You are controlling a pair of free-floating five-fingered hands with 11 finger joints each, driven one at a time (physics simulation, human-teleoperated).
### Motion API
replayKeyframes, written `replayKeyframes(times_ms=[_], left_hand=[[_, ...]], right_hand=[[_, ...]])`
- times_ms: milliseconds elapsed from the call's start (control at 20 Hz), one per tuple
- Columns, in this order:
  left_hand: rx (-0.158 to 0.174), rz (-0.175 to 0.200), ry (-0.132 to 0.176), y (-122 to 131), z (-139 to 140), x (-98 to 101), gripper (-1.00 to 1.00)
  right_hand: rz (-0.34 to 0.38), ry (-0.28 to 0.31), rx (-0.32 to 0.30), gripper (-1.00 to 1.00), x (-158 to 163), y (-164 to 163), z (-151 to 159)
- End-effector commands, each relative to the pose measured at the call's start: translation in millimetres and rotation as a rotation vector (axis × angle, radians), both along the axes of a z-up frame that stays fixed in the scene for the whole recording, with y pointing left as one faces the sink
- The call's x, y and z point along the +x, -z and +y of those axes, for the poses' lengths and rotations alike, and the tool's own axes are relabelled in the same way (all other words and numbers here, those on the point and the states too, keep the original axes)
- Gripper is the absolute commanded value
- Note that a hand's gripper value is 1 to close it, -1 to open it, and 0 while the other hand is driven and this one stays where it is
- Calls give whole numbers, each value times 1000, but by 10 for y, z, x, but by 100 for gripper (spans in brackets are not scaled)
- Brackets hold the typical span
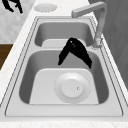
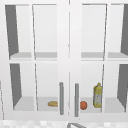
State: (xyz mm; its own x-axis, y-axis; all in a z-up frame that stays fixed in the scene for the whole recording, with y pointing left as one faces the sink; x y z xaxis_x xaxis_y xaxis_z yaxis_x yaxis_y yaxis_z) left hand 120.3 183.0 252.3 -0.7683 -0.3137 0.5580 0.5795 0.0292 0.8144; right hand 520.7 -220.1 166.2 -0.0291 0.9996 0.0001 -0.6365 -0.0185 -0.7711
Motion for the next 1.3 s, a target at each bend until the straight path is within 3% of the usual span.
replayKeyframes(times_ms=[0,1000,1250], left_hand=[[0,0,0,0,0,0,0],[0,0,0,0,0,0,0],[0,0,0,0,0,0,0]], right_hand=[[0,22,14,-100,-310,51,-34],[-22,-1,44,-100,-1939,116,-193],[-70,-2,24,-100,-2311,39,-191]])
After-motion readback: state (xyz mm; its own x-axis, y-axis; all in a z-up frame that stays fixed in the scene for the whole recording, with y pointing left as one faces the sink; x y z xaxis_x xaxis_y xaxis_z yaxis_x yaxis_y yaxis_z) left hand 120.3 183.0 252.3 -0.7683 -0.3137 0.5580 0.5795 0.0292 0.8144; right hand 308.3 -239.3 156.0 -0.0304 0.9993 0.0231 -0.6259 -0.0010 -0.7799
